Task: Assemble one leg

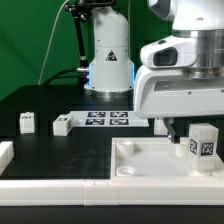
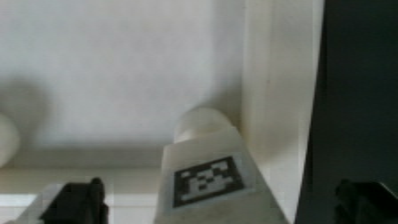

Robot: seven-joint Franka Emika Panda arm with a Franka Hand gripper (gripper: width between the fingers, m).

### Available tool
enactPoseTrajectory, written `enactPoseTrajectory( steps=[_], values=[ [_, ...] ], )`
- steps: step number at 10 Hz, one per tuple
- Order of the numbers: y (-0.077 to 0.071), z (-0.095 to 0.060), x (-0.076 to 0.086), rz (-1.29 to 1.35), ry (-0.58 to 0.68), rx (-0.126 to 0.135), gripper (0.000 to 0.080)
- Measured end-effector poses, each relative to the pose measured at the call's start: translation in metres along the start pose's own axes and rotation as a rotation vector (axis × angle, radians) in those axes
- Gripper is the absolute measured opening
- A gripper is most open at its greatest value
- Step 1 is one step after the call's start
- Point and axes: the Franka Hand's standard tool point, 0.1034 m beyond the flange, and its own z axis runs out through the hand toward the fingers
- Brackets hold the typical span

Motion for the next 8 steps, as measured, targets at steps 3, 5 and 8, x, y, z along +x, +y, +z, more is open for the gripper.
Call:
enactPoseTrajectory(
  steps=[3, 5, 8],
  values=[
    [0.0003, 0.0, 0.0001, -0.036, 0.0, 0.001, 0.0649],
    [0.0004, 0.0, 0.0001, -0.035, 0.0, 0.001, 0.041],
    [0.0008, 0.0, 0.0001, -0.01, 0.0, 0.001, 0.029]
  ],
)
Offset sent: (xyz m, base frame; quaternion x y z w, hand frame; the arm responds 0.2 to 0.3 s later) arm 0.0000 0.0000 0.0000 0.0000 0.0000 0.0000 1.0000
